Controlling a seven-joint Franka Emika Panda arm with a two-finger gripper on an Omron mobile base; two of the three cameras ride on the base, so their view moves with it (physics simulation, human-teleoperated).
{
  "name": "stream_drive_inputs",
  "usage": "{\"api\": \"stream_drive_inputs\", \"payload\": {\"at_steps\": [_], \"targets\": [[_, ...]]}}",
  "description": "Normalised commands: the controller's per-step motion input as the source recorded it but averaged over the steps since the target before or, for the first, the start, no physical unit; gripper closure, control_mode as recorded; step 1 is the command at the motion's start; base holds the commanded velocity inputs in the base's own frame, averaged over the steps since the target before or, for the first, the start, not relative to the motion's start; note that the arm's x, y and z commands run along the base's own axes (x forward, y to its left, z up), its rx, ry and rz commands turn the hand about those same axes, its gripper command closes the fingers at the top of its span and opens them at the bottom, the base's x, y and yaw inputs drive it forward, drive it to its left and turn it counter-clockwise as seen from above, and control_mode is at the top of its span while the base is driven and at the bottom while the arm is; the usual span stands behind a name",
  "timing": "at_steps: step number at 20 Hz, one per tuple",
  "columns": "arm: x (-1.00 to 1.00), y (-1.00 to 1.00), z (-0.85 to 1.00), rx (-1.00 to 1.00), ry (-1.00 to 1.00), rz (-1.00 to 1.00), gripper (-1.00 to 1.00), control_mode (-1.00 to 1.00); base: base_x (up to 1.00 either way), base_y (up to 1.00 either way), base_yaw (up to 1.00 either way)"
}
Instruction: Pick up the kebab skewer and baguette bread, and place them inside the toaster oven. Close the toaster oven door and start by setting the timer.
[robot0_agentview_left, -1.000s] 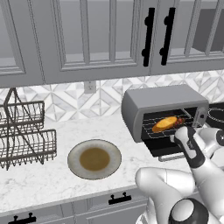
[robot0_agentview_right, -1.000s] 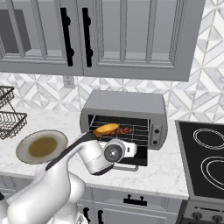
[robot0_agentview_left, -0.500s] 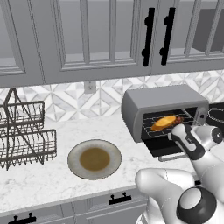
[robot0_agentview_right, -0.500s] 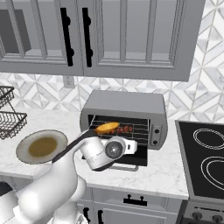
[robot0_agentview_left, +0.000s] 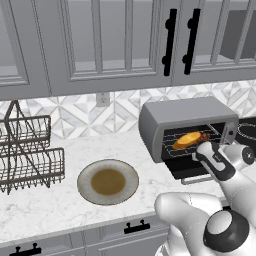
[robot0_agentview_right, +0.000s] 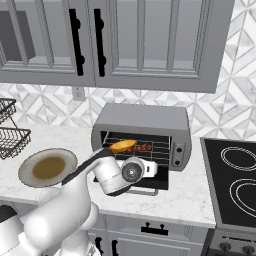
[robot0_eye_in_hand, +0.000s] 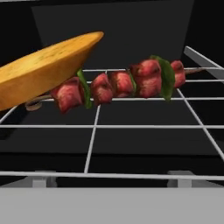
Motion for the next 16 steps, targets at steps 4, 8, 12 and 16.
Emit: {"api": "stream_drive_inputs", "payload": {"at_steps": [4, 8, 12, 16], "targets": [[-0.05, 0.00, -0.02, 0.00, 0.00, 0.00, -1.00, -1.00, 0.00, 0.00, 0.00], [-0.15, 0.00, 0.00, 0.00, 0.00, 0.00, -1.00, -1.00, 0.00, 0.00, 0.00], [-0.22, 0.00, 0.06, 0.00, 0.00, 0.00, -1.00, -1.00, 0.00, 0.00, 0.00], [-0.07, 0.00, 0.15, 0.00, -0.01, -0.01, -1.00, -1.00, 0.00, 0.00, 0.00]]}}
